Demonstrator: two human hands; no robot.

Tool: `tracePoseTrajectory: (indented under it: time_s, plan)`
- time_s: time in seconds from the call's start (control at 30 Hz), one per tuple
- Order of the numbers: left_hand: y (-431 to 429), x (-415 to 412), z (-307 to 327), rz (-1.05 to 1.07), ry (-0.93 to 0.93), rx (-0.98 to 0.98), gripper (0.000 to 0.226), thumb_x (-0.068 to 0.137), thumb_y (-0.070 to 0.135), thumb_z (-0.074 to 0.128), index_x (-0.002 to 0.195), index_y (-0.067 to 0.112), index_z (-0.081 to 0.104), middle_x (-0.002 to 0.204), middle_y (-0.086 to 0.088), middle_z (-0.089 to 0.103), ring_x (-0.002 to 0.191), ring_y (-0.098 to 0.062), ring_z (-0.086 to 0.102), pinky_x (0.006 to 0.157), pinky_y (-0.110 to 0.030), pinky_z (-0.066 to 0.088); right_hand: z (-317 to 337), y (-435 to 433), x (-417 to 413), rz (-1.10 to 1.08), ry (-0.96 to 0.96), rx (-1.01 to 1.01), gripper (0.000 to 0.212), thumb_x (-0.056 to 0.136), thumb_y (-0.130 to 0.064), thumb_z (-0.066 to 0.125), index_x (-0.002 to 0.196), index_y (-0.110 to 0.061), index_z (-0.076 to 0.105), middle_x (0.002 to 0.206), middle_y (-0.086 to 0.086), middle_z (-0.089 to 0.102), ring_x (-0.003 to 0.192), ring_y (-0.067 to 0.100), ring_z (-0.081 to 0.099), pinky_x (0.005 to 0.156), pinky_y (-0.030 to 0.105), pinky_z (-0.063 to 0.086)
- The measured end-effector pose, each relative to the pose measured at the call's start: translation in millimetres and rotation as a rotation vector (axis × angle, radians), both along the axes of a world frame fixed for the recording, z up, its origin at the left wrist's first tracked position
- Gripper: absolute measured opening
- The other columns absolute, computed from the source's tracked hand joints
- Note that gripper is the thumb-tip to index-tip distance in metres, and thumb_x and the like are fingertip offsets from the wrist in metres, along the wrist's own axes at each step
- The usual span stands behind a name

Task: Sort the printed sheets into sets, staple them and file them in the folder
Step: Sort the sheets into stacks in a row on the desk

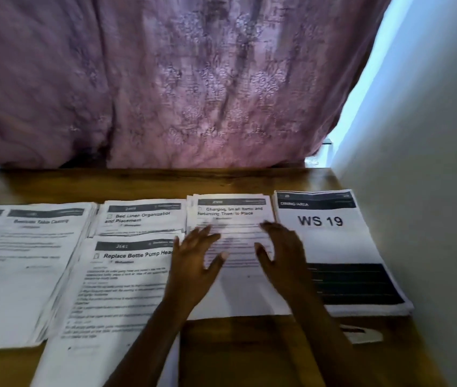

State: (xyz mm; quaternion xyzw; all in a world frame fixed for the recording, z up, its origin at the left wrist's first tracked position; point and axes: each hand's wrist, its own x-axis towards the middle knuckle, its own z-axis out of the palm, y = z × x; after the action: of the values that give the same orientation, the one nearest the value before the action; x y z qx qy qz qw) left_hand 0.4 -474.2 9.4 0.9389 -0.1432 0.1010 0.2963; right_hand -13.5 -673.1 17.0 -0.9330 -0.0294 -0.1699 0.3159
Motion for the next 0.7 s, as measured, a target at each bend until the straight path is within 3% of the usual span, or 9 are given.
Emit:
tracePoseTrajectory:
  time_s: [0.1, 0.23, 0.4, 0.47, 0.53, 0.7]
  plan:
    - [75, -18, -9, 0.123, -0.015, 0.094, 0.057, 0.091, 0.06, 0.035, 0.122, 0.021, 0.063, 0.134, -0.003, 0.057, 0.128, -0.027, 0.05, 0.107, -0.055, 0.032, -7, 69, -12, 0.121, -0.072, -0.02, 0.036, 0.086, -0.029, 0.052, 0.118, -0.017, 0.063, 0.119, 0.003, 0.065, 0.115, 0.018, 0.054, 0.101, 0.045, 0.043]
    - [137, -42, -31, 0.179, 0.076, 0.234, 0.053, 0.087, 0.051, 0.039, 0.122, 0.02, 0.064, 0.136, -0.007, 0.056, 0.129, -0.033, 0.048, 0.107, -0.059, 0.028, -23, 130, -15, 0.245, -0.003, -0.097, 0.033, 0.082, -0.033, 0.05, 0.107, -0.02, 0.068, 0.107, -0.002, 0.069, 0.102, 0.019, 0.064, 0.094, 0.045, 0.049]
    - [165, -50, -54, 0.058, 0.116, 0.306, 0.068, 0.093, 0.065, 0.016, 0.128, 0.027, 0.06, 0.142, -0.001, 0.05, 0.133, -0.027, 0.043, 0.109, -0.049, 0.027, -42, 157, -15, 0.261, 0.141, -0.318, 0.047, 0.08, -0.048, 0.042, 0.108, -0.022, 0.068, 0.116, -0.001, 0.067, 0.108, 0.017, 0.063, 0.094, 0.045, 0.046]
    - [168, -52, -56, 0.047, 0.115, 0.288, 0.067, 0.094, 0.064, 0.015, 0.131, 0.028, 0.057, 0.143, 0.0, 0.049, 0.134, -0.025, 0.04, 0.11, -0.045, 0.024, -43, 160, -13, 0.25, 0.181, -0.343, 0.049, 0.08, -0.049, 0.041, 0.109, -0.02, 0.067, 0.119, 0.002, 0.065, 0.111, 0.02, 0.062, 0.095, 0.045, 0.045]
    - [168, -53, -56, 0.042, 0.105, 0.277, 0.065, 0.094, 0.063, 0.017, 0.132, 0.029, 0.056, 0.143, 0.0, 0.049, 0.133, -0.024, 0.04, 0.11, -0.043, 0.021, -46, 162, -11, 0.265, 0.19, -0.34, 0.046, 0.081, -0.046, 0.045, 0.11, -0.016, 0.066, 0.123, 0.007, 0.063, 0.115, 0.024, 0.059, 0.096, 0.047, 0.044]
    - [168, -52, -57, 0.037, 0.095, 0.253, 0.062, 0.093, 0.064, 0.021, 0.134, 0.03, 0.053, 0.145, 0.0, 0.047, 0.135, -0.026, 0.04, 0.11, -0.05, 0.028, -35, 167, -13, 0.341, 0.233, -0.249, 0.045, 0.088, -0.025, 0.061, 0.129, -0.009, 0.049, 0.142, 0.013, 0.044, 0.135, 0.028, 0.038, 0.115, 0.045, 0.024]
